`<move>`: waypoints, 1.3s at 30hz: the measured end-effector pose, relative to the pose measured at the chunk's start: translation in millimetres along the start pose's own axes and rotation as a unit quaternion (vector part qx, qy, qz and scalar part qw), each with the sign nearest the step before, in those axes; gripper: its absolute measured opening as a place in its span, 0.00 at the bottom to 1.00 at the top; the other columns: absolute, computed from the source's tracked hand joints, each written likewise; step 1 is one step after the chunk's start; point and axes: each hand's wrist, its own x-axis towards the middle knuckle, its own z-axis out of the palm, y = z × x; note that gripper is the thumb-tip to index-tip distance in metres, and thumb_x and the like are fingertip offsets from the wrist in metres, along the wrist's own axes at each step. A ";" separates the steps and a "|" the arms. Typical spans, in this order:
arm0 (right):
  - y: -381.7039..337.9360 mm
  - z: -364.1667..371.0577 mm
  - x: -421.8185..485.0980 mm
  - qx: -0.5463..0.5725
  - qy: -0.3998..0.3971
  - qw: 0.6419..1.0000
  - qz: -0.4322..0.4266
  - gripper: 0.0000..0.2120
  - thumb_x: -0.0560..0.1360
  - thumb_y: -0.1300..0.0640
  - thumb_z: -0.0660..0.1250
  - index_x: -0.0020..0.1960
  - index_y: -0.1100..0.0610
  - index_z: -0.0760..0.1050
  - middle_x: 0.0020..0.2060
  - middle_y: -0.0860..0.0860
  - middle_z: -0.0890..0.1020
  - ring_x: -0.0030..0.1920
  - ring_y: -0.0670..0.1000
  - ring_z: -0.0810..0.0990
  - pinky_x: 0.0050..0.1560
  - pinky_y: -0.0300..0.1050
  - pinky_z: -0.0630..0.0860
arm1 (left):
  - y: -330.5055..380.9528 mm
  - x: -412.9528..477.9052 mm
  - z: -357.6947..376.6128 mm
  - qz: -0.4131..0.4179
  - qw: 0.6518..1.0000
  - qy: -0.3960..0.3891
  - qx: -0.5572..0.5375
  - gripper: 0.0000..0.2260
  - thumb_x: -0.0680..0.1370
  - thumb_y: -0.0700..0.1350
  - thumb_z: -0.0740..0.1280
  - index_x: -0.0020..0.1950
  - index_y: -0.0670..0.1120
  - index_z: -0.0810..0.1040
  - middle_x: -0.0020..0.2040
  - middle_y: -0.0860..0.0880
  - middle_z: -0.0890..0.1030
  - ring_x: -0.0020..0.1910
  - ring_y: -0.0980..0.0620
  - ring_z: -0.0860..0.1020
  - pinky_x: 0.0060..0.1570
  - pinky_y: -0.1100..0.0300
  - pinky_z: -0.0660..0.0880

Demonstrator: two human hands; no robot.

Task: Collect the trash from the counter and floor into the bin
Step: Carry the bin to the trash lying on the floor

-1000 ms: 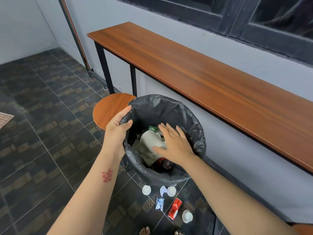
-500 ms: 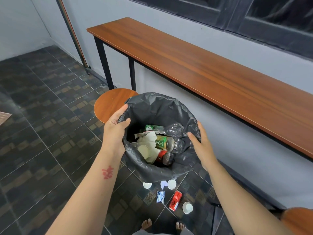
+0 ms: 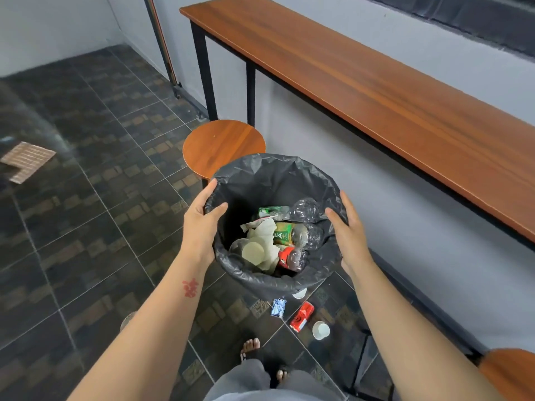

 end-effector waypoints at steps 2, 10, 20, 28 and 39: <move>6.6 -3.0 -0.6 -0.005 -0.013 1.000 0.005 0.27 0.78 0.49 0.67 0.72 0.32 0.63 0.76 0.43 0.62 0.75 0.50 0.61 0.73 0.57 0.61 | -10.4 -11.5 -1.4 0.006 1.000 0.012 0.005 0.25 0.79 0.34 0.66 0.70 0.58 0.76 0.71 0.58 0.75 0.71 0.55 0.72 0.72 0.51 0.68; 49.5 -15.9 -13.2 -0.048 -0.060 0.997 0.018 0.25 0.78 0.51 0.67 0.70 0.32 0.65 0.75 0.41 0.64 0.74 0.47 0.62 0.73 0.57 0.62 | -69.0 -55.9 -15.0 -0.016 0.997 0.059 0.045 0.24 0.80 0.38 0.67 0.73 0.58 0.72 0.73 0.57 0.73 0.71 0.55 0.71 0.73 0.48 0.67; 147.1 10.9 -7.2 -0.111 -0.114 0.986 0.048 0.25 0.79 0.53 0.66 0.73 0.38 0.64 0.74 0.40 0.65 0.74 0.46 0.62 0.73 0.51 0.60 | -183.2 -65.6 -52.1 -0.090 0.985 0.142 0.039 0.24 0.79 0.36 0.69 0.72 0.56 0.74 0.71 0.58 0.75 0.70 0.57 0.72 0.72 0.53 0.68; 275.0 65.9 13.6 -0.119 -0.129 0.981 0.088 0.25 0.79 0.55 0.66 0.73 0.39 0.65 0.73 0.39 0.65 0.73 0.43 0.61 0.67 0.40 0.59 | -303.0 -35.9 -99.7 -0.121 0.975 0.186 0.032 0.24 0.79 0.36 0.69 0.72 0.54 0.75 0.70 0.57 0.76 0.66 0.59 0.74 0.69 0.60 0.70; 438.0 180.1 65.3 -0.127 -0.186 0.973 0.055 0.25 0.79 0.57 0.66 0.74 0.42 0.66 0.72 0.40 0.67 0.66 0.38 0.64 0.67 0.36 0.60 | -460.9 46.4 -190.6 -0.113 0.964 0.238 0.031 0.25 0.78 0.37 0.70 0.71 0.56 0.75 0.66 0.57 0.78 0.64 0.60 0.77 0.68 0.57 0.72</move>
